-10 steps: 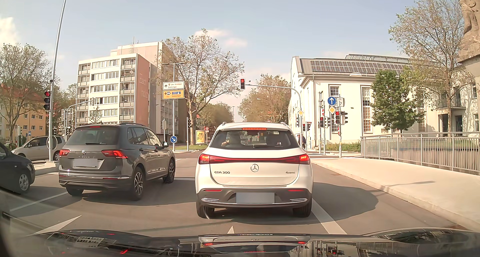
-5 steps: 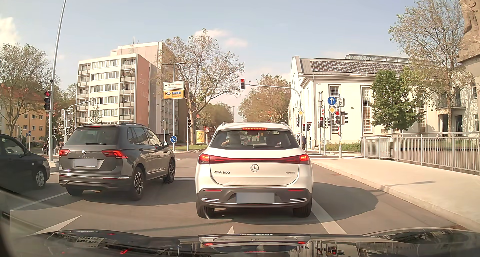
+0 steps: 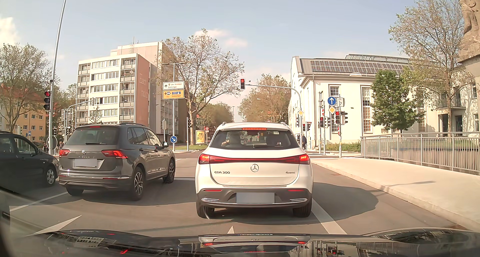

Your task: Follow the waypoints while adhering to traffic rules and regulations

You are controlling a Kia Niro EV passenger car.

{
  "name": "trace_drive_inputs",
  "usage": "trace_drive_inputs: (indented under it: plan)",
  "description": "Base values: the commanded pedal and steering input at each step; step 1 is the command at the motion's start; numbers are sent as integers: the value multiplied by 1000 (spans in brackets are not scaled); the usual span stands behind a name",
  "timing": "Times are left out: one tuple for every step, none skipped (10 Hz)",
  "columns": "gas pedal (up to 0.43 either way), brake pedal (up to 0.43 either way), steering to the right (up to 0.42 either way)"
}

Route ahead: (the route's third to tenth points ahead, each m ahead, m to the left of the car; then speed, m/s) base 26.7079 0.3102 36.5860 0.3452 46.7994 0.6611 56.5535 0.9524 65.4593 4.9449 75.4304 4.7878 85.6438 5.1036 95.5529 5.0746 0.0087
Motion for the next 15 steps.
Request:
trace_drive_inputs:
  plan:
    - [0,232,-13]
    - [0,232,-13]
    - [0,232,-13]
    - [0,232,-13]
    - [0,232,-13]
    - [0,232,-13]
    - [0,232,-13]
    - [0,232,-13]
    - [0,232,-13]
    - [0,232,-13]
    - [0,238,-13]
    - [0,238,-13]
    - [0,238,-13]
    - [0,238,-13]
    - [0,238,-13]
